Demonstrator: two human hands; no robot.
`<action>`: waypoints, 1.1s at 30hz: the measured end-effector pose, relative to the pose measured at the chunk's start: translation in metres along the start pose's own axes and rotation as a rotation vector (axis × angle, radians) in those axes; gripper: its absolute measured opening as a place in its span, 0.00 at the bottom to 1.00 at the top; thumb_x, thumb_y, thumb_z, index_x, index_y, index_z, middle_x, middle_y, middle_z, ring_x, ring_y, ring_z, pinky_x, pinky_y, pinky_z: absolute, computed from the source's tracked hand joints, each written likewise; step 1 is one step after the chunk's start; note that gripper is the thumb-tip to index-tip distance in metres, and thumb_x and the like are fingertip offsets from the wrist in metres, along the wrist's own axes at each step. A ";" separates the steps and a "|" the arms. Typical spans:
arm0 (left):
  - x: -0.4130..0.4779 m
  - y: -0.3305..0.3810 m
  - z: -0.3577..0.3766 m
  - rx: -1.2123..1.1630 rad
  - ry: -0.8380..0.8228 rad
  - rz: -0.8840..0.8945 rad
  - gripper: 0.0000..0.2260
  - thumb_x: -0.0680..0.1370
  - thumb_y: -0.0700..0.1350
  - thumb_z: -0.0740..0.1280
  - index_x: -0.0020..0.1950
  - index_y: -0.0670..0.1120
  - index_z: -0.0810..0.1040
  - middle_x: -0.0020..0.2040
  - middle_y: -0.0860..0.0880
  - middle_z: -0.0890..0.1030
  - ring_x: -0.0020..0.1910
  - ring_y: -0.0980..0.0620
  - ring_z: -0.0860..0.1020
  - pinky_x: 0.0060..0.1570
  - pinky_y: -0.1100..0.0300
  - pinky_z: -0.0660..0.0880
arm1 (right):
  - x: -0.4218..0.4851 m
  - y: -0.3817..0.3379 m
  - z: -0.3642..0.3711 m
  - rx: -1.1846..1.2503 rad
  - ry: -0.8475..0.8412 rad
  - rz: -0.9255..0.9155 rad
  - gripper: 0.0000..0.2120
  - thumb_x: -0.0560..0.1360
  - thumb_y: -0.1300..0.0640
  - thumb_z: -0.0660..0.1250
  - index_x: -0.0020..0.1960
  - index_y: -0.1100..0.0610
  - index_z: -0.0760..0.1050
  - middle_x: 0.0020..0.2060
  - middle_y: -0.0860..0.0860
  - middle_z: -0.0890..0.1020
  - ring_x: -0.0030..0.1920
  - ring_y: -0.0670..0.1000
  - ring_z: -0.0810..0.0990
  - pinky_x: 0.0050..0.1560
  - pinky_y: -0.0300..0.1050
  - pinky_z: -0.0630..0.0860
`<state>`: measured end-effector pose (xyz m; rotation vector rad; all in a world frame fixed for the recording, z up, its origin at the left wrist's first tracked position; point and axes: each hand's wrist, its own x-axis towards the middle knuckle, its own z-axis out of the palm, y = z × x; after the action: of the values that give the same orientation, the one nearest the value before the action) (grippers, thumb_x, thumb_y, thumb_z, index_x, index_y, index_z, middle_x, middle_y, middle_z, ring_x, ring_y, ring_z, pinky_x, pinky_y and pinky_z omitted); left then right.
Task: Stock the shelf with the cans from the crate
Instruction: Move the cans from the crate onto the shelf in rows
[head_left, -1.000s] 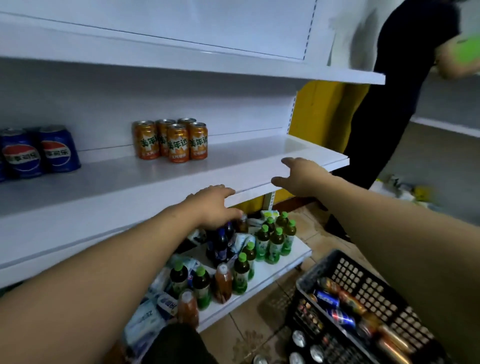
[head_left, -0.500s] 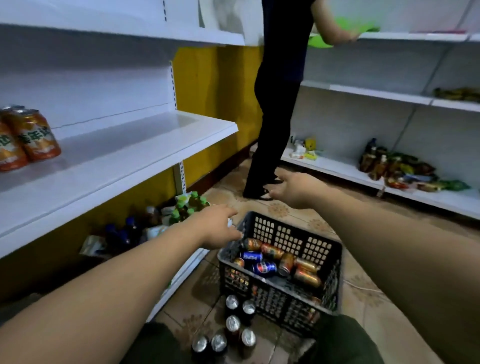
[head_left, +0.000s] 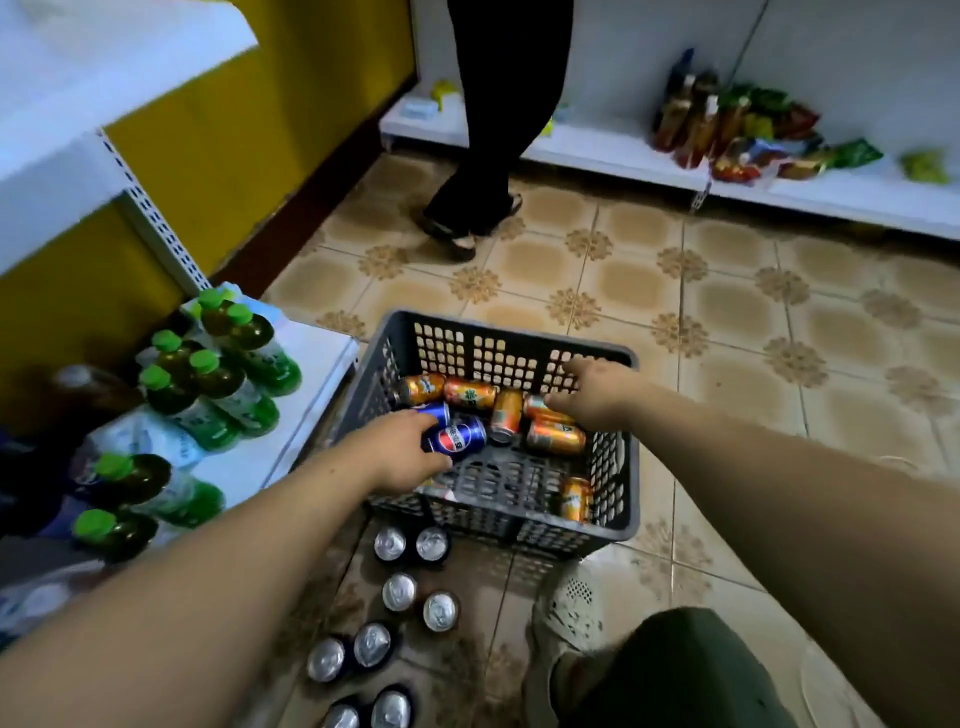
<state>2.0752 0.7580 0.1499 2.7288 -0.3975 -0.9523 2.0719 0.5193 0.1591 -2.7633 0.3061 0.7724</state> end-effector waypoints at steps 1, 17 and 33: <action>0.020 -0.005 0.008 -0.007 -0.020 -0.013 0.31 0.76 0.56 0.66 0.76 0.47 0.61 0.74 0.45 0.64 0.71 0.46 0.66 0.67 0.56 0.64 | 0.019 0.005 0.013 0.016 -0.030 0.015 0.35 0.79 0.39 0.58 0.78 0.56 0.54 0.75 0.56 0.62 0.73 0.58 0.64 0.69 0.49 0.65; 0.254 -0.099 0.112 -0.100 -0.185 -0.145 0.27 0.76 0.52 0.68 0.72 0.46 0.66 0.69 0.43 0.70 0.65 0.44 0.71 0.61 0.56 0.69 | 0.260 -0.022 0.218 0.545 -0.276 0.193 0.21 0.78 0.44 0.63 0.61 0.60 0.72 0.50 0.57 0.79 0.46 0.56 0.77 0.45 0.46 0.72; 0.299 -0.131 0.150 -0.467 -0.341 -0.258 0.28 0.75 0.43 0.70 0.73 0.47 0.64 0.66 0.47 0.74 0.61 0.48 0.74 0.60 0.59 0.68 | 0.298 -0.059 0.274 1.107 -0.042 0.461 0.19 0.71 0.51 0.75 0.47 0.56 0.65 0.41 0.51 0.74 0.42 0.52 0.76 0.37 0.42 0.74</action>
<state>2.2293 0.7655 -0.1746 2.2271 0.1228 -1.3825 2.2060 0.6178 -0.2149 -1.6358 1.0170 0.4997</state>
